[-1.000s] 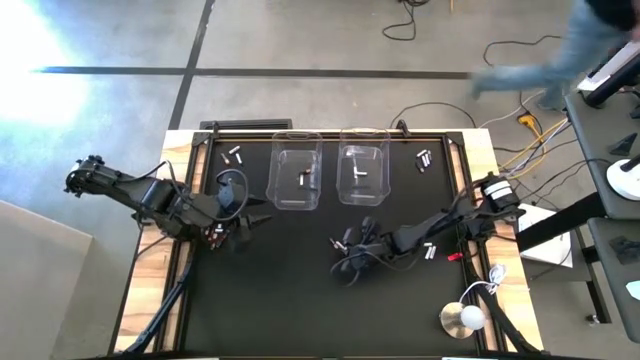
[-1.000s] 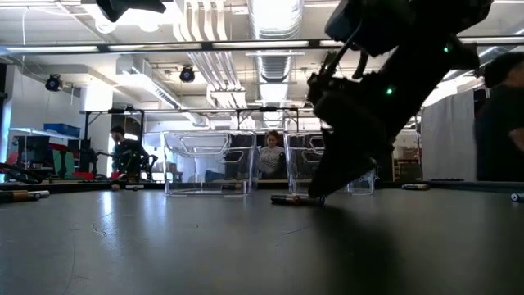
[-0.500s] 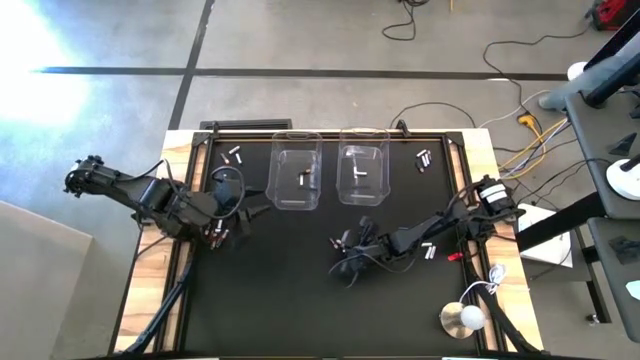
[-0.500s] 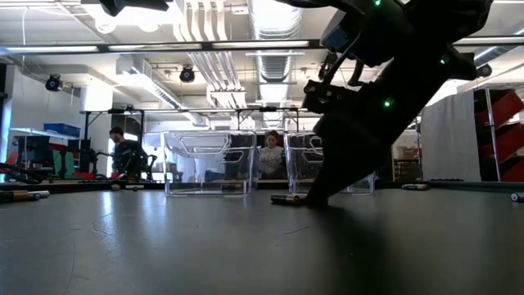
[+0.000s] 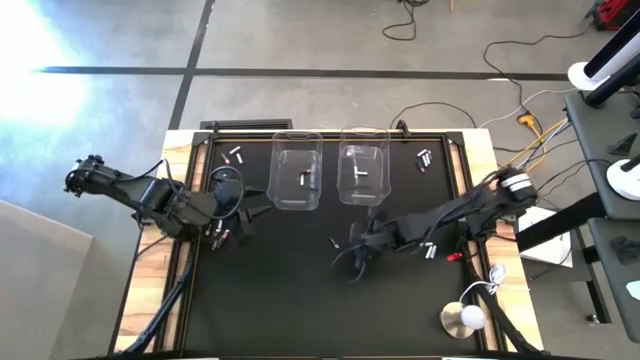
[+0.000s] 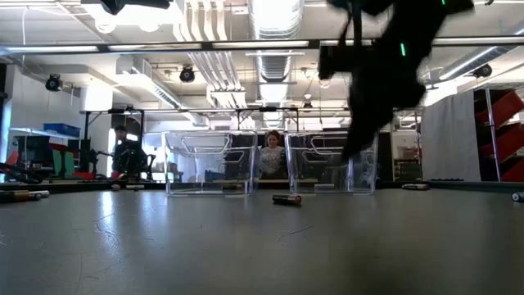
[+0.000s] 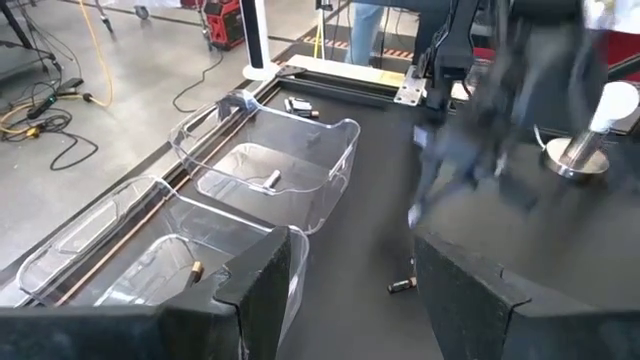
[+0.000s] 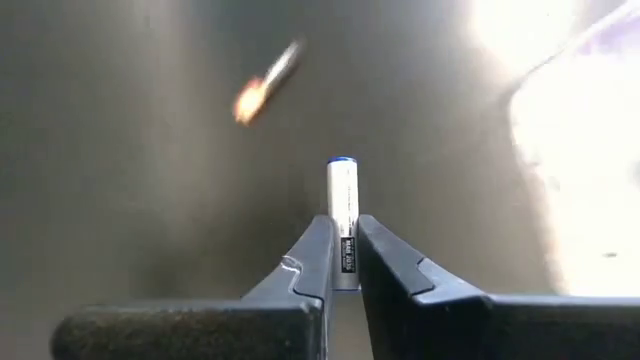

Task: Sort batteries
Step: Put the white battery into the right transparent bin

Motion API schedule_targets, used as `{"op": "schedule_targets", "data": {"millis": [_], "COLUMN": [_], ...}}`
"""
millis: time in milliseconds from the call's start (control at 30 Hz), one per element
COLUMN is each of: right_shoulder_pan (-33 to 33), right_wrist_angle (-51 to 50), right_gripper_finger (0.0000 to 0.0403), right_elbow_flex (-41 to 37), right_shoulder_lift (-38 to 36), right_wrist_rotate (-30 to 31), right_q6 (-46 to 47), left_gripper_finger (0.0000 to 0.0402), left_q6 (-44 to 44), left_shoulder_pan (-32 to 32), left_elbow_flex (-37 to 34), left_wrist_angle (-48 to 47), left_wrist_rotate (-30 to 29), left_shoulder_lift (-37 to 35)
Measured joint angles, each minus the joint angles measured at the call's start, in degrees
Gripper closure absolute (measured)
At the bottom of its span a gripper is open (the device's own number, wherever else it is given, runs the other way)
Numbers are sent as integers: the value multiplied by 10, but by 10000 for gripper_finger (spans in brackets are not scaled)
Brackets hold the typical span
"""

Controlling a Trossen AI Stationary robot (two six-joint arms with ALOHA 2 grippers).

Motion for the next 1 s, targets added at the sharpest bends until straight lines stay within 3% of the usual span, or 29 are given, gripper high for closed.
{"op": "schedule_targets", "data": {"millis": [233,367,667,867,1000], "right_shoulder_pan": [-71,-145,-294,-364,-399], "right_wrist_angle": [-91,-113,-239,-252,-256], "right_gripper_finger": [375,375,375,374,374], "right_elbow_flex": [115,152,235,258,269], "right_shoulder_lift": [-71,-72,33,114,157], "right_wrist_rotate": [0,-36,-165,-252,-264], "right_q6": [-119,-186,-271,-319,-334], "left_gripper_finger": [212,212,212,212,212], "left_q6": [1,-19,-90,-145,-184], "left_shoulder_pan": [0,-1,-33,-40,-42], "left_elbow_flex": [0,0,-1,-1,-1], "left_wrist_angle": [2,1,-26,-59,-93], "left_wrist_rotate": [-1,0,4,3,3], "left_shoulder_lift": [4,7,8,8,8]}}
